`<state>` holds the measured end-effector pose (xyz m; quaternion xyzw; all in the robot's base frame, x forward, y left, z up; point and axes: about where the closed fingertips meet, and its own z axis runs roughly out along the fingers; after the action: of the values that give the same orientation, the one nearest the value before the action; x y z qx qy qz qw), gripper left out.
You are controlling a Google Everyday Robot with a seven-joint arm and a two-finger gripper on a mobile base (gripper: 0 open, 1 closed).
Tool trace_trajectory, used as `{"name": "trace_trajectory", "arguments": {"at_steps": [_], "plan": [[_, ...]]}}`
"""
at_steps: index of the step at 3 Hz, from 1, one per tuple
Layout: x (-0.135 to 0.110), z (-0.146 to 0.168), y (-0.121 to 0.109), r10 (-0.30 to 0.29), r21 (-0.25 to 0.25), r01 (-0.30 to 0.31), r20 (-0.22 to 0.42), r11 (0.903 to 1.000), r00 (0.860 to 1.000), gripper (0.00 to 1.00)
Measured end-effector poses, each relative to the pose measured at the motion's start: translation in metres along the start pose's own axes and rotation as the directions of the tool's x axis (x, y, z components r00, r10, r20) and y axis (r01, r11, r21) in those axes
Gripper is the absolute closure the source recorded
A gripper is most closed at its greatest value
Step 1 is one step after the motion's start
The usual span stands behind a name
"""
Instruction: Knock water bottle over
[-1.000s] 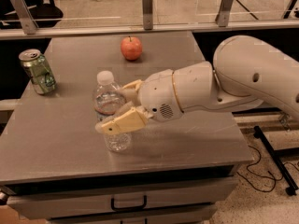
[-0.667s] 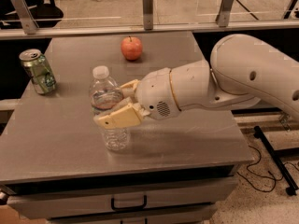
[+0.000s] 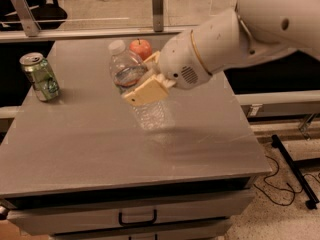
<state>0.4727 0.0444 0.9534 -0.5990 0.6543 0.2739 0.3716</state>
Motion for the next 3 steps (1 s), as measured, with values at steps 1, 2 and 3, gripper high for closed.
{"name": "trace_trajectory", "arguments": {"at_steps": [1,2,3], "plan": [[0.000,-0.020,-0.020,-0.093,-0.015,0.092,-0.176,0.9956,0.980,1.00],[0.023,-0.022,-0.027,-0.204,-0.062,0.195,-0.356,0.9789,0.912,1.00],[0.064,-0.019,-0.037,-0.254,-0.087,0.246,-0.526,0.9654,0.812,0.82]]}}
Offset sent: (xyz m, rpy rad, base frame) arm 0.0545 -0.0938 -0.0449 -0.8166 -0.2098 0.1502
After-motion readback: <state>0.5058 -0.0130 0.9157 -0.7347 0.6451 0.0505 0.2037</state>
